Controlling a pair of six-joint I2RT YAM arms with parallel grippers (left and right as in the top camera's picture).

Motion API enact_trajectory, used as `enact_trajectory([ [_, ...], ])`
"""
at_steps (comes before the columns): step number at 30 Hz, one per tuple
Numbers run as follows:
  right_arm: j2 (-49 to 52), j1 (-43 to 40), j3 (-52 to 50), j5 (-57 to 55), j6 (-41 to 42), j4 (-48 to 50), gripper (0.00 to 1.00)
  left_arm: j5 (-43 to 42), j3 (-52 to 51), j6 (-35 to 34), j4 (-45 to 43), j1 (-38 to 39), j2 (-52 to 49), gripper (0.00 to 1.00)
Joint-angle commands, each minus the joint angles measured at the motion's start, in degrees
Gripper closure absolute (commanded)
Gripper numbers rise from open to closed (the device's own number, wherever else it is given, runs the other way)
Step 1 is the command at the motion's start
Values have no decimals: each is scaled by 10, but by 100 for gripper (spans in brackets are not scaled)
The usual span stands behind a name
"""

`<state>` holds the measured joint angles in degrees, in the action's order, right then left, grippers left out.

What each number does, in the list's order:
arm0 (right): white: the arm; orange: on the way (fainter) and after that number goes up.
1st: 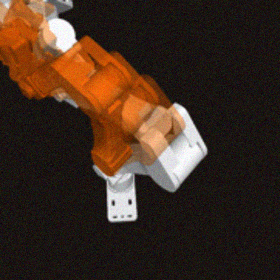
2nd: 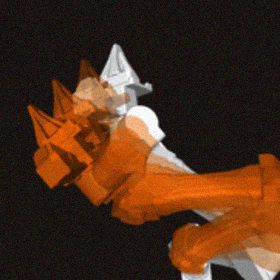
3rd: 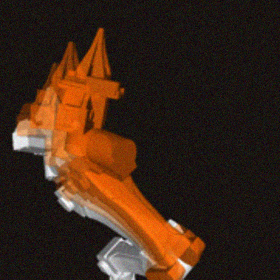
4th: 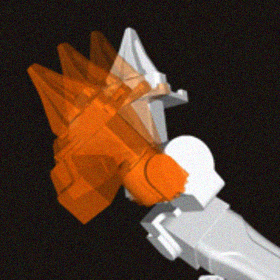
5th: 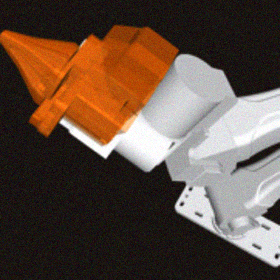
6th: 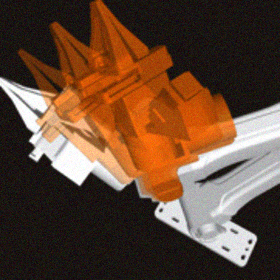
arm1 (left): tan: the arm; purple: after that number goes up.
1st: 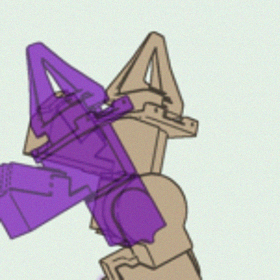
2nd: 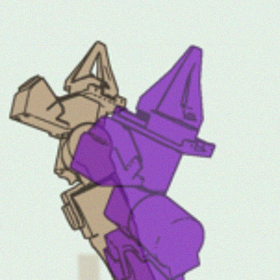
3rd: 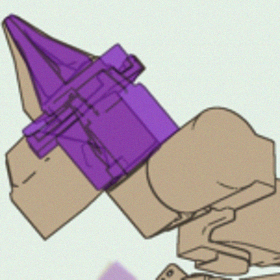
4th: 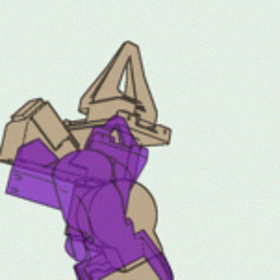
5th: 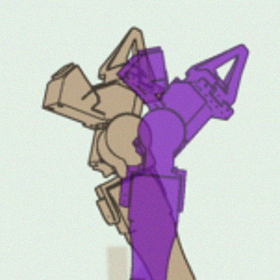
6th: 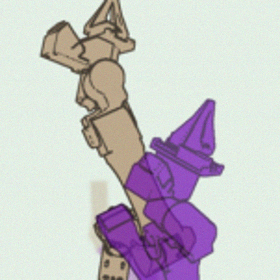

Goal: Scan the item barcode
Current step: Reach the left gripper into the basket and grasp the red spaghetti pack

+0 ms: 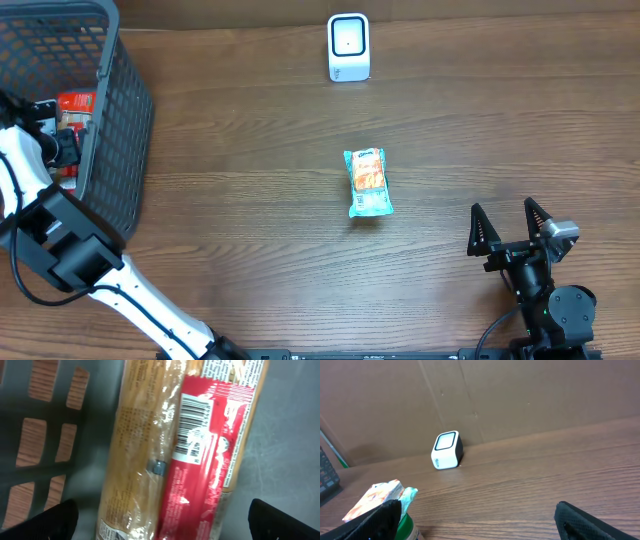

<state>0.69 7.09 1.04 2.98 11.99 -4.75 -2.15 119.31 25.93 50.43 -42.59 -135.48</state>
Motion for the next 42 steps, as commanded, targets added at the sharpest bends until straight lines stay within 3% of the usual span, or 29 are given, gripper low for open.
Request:
enact_trajectory([
  [1, -5, -4, -6, 1, 0, 1, 0, -41, 0, 13, -3, -13, -30, 0],
  [10, -5, -4, -6, 1, 0, 1, 0, -69, 0, 10, 3, -17, -81, 3],
  [12, -5, -4, -6, 1, 0, 1, 0, -69, 0, 11, 3, -16, -82, 20],
  [15, -5, -4, -6, 1, 0, 1, 0, -62, 5, 11, 3, -16, -81, 64],
  [20, -5, -4, -6, 1, 0, 1, 0, -63, 11, -1, 6, -16, -79, 96],
  [33, -5, -4, -6, 1, 0, 1, 0, -65, 198, -77, 115, 3, -24, 96],
  [42, -5, -4, -6, 1, 0, 1, 0, -70, 268, -177, 111, 17, 103, 96],
])
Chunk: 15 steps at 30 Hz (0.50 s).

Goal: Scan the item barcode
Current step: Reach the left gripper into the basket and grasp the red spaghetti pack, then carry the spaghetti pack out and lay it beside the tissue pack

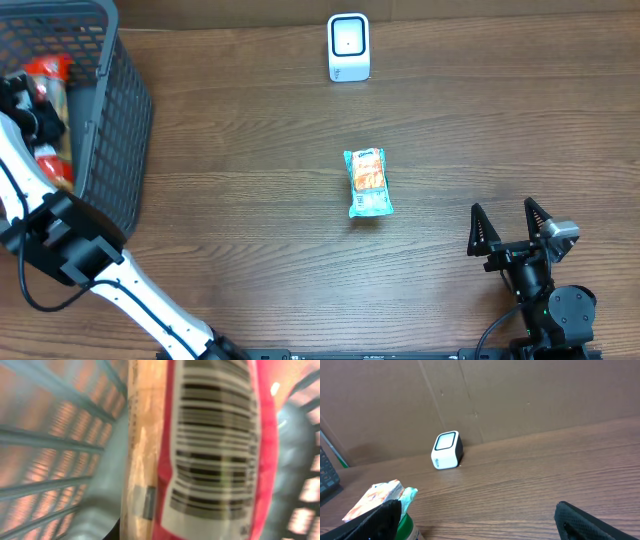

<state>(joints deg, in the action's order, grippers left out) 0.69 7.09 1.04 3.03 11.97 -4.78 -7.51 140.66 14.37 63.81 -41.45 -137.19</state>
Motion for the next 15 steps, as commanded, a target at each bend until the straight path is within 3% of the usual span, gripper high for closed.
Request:
enact_trajectory([
  [1, -5, -4, -6, 1, 1, 2, 0, -20, 55, -73, -26, 7, 138, 96],
  [5, -5, -4, -6, 1, 1, 2, 0, -46, 55, -131, -25, 9, 220, 96],
  [10, -5, -4, -6, 1, 1, 2, 0, -138, 55, -197, 0, 13, 295, 96],
  [15, -5, -4, -6, 1, 1, 2, 0, -200, 55, -226, 101, 53, 355, 96],
])
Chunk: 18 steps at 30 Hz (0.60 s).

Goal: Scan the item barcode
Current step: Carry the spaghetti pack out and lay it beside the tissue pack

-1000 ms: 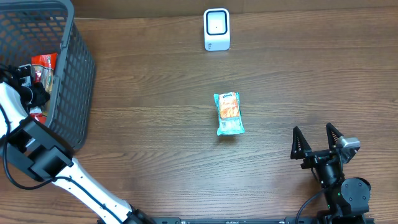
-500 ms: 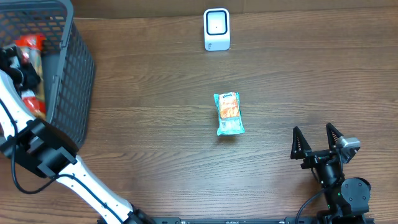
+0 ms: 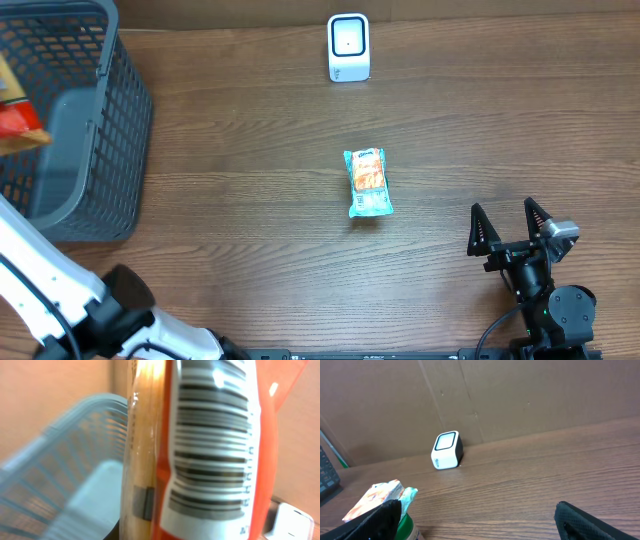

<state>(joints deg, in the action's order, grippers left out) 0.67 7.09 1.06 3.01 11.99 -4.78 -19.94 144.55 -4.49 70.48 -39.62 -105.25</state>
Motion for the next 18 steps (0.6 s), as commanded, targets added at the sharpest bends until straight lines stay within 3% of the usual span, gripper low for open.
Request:
enact_trajectory([
  [1, -5, -4, -6, 1, 0, 2, 0, -75, 16, -37, 57, 50, 41, 96],
  [5, -5, -4, -6, 1, 0, 2, 0, -23, 10, -37, 162, 133, 41, 96],
  [9, -5, -4, -6, 1, 0, 2, 0, 51, -35, -40, 212, 219, 40, 96],
  [18, -5, -4, -6, 1, 0, 2, 0, 125, -264, -116, 161, 399, 40, 96],
])
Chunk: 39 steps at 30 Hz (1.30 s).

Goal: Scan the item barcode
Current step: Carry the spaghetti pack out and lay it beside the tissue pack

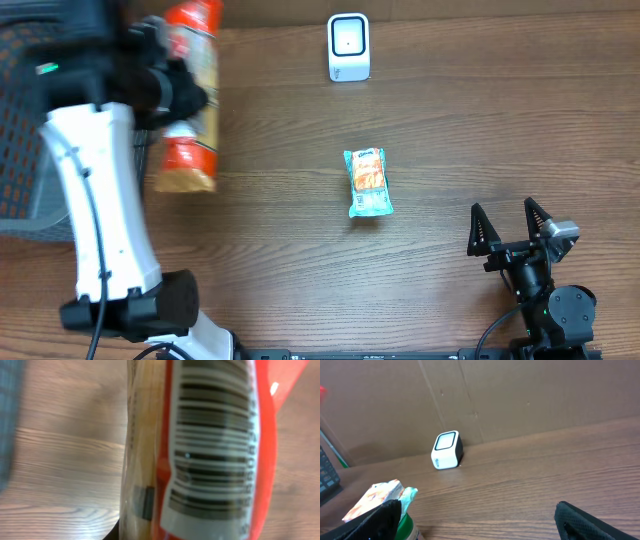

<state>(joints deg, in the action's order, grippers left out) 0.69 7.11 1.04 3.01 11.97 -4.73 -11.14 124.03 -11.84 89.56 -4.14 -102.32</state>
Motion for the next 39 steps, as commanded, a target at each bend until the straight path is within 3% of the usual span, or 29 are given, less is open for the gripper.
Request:
enact_trajectory([
  [1, -5, -4, -6, 1, 0, 1, 0, 38, -89, -51, -46, 60, 10, 96],
  [12, -5, -4, -6, 1, 1, 1, 0, 48, -392, -144, -302, 189, 10, 96],
  [18, -5, -4, -6, 1, 0, 1, 0, 144, -473, -213, -379, 224, 10, 96],
  [23, -5, -4, -6, 1, 1, 1, 0, 147, -526, -221, -450, 241, 8, 96],
  [24, -5, -4, -6, 1, 1, 1, 0, 142, -540, -221, -466, 242, 6, 90],
  [28, -5, -4, -6, 1, 0, 1, 0, 141, -561, -220, -488, 242, 4, 81],
  [37, -5, -4, -6, 1, 1, 1, 0, 141, -577, -220, -495, 242, 4, 76],
  [39, -5, -4, -6, 1, 1, 1, 0, 141, -583, -220, -499, 242, 4, 68],
])
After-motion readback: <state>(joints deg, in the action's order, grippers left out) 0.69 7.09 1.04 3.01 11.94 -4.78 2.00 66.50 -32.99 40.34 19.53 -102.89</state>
